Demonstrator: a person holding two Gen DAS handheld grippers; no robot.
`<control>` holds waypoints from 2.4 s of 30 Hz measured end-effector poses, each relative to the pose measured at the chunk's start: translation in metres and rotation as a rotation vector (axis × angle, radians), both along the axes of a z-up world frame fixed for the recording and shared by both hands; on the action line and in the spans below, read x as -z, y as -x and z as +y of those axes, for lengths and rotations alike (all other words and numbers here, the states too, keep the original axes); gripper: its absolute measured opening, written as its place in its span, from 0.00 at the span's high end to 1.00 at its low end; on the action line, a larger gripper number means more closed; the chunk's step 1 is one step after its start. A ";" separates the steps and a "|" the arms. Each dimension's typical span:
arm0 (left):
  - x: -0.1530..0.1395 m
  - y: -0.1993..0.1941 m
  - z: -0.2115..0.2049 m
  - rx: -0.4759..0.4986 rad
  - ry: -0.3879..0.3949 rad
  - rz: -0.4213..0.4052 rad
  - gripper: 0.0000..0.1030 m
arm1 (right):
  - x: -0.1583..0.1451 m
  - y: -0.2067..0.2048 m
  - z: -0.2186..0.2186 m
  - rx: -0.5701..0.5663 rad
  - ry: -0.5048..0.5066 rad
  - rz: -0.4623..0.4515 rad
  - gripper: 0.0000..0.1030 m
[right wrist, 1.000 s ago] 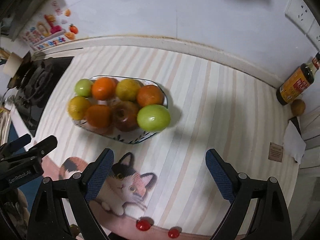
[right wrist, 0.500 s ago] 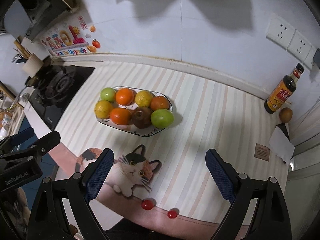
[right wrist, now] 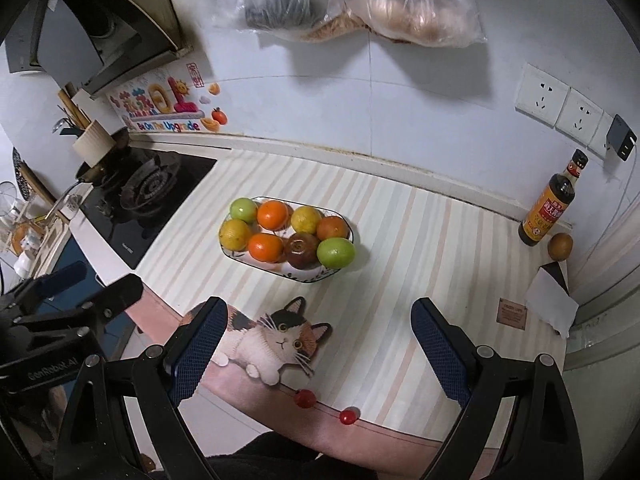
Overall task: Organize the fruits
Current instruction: 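Lift both tools off the plate and move toward the cherry tomatoes, then grasp a cherry tomato with the right tool while the left tool grasps the other, then carry both cherry tomatoes onto the floral plate and open both tools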
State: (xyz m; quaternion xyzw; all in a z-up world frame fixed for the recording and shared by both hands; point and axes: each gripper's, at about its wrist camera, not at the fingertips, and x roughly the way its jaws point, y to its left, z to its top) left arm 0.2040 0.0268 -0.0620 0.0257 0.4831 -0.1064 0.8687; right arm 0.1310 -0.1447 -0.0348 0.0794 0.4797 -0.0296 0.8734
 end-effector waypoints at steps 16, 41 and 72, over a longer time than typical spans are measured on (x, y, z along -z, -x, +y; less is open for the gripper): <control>0.060 -0.006 -0.014 0.010 -0.033 0.139 0.00 | 0.117 -0.005 -0.049 0.060 -0.128 0.314 0.08; 0.244 0.009 -0.070 0.158 -0.194 0.557 0.00 | 0.296 0.039 -0.051 0.050 -0.244 0.615 0.73; 0.199 -0.036 -0.047 0.102 0.077 0.462 0.71 | 0.251 -0.026 -0.076 0.089 -0.277 0.424 0.73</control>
